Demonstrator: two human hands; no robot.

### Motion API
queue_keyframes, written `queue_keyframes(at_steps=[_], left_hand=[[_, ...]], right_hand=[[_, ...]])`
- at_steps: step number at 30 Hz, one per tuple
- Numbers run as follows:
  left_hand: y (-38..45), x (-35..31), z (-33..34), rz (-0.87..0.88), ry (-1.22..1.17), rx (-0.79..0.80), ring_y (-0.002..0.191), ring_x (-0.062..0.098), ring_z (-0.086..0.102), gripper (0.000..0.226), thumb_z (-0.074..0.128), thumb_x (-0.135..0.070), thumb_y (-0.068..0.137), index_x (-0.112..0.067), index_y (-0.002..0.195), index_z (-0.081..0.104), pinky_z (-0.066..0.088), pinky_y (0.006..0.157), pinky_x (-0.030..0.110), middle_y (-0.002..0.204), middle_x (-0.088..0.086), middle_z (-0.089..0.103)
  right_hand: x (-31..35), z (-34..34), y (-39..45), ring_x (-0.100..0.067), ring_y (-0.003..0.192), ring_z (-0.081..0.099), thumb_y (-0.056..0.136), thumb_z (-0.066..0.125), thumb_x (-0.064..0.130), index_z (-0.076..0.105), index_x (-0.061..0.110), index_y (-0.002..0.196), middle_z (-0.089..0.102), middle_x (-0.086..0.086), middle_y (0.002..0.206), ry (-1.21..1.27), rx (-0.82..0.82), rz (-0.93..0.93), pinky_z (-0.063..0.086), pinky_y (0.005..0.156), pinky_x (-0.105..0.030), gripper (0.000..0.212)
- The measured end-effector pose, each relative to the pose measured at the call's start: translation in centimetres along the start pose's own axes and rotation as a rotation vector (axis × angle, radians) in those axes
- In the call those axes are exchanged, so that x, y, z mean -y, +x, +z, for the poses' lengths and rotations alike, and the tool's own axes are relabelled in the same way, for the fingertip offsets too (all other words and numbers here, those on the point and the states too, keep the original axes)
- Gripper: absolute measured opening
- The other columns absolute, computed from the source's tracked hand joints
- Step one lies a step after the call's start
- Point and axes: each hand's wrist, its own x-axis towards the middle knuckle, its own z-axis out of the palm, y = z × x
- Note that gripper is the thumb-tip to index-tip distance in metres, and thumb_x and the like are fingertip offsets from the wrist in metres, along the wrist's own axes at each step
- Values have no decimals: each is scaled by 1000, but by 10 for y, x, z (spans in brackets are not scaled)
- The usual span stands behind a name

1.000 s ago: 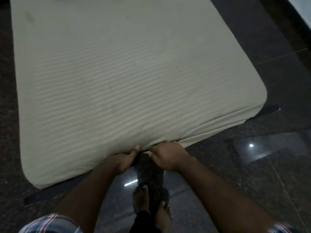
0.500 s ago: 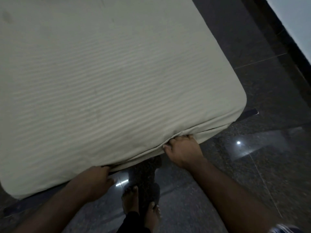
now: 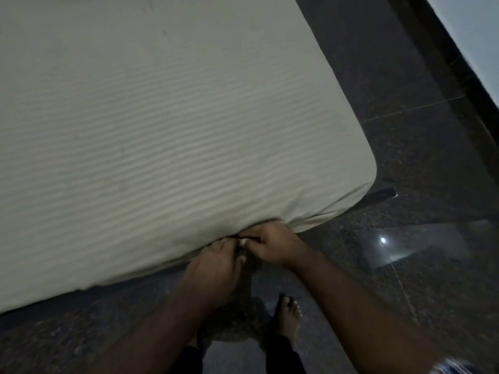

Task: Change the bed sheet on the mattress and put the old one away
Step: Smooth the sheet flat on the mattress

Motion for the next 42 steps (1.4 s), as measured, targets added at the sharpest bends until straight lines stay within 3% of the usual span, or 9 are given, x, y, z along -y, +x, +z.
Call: queue_keyframes(at_steps=[3,5,12,19,24,28,32,35,42], left_hand=[[10,-20,3,-151,61,7,103,34,66,69,22,-71,84,-21,115,59,53,82,41,110,9,70],[21,-34,-2,-217,133,57,108,33,65,73,22,-77,85,-21,113,60,52,85,40,115,9,70],[78,-72,-22,-406,171,345,131,33,53,99,12,-83,89,-10,131,64,42,106,40,141,18,57],[81,-59,-17,-375,98,354,129,27,55,93,12,-83,87,-21,132,64,44,102,33,140,11,60],[19,-36,-19,-198,-195,109,116,4,59,59,45,-75,88,-36,129,62,42,86,19,133,-9,64],[13,-34,-5,-200,1,0,118,18,63,36,57,-39,98,-29,132,62,47,88,28,130,-2,67],[20,-60,4,-233,136,-62,87,24,71,16,54,-29,89,-24,99,66,53,67,32,92,2,73],[32,-87,18,-114,206,-85,64,21,70,29,65,-30,67,-21,94,72,52,49,27,76,0,72],[47,-92,28,-87,223,-75,81,31,72,62,42,-50,83,-8,115,73,60,70,38,97,10,75]], right_hand=[[-34,-3,-44,-15,99,68,89,60,30,76,20,106,76,3,104,-26,-442,-111,53,86,-27,26],[-70,-15,-63,-23,93,69,89,57,32,76,18,101,75,-1,97,-241,-522,-47,54,85,-34,27],[-107,-55,-48,-31,90,67,88,43,60,69,20,89,73,-8,91,-550,-210,120,46,92,-44,48],[-111,-87,4,-27,136,50,85,26,86,60,18,136,55,-10,145,-367,246,338,36,110,-43,91],[-124,-87,-24,-28,126,55,97,39,62,62,21,124,62,-10,132,-467,144,106,36,101,-38,55],[-141,-85,-49,-29,108,62,93,48,41,66,21,118,69,-7,113,-402,-5,-74,45,90,-37,37],[-155,-71,-75,-25,90,67,88,53,37,75,16,102,73,-3,96,-436,-387,-83,54,88,-36,33],[-158,-78,-76,-25,93,67,85,51,47,68,21,96,71,-1,94,-557,-327,68,48,98,-47,34],[-150,-129,-31,-30,108,66,88,32,80,70,21,106,71,-9,111,-398,34,392,48,94,-40,72]])
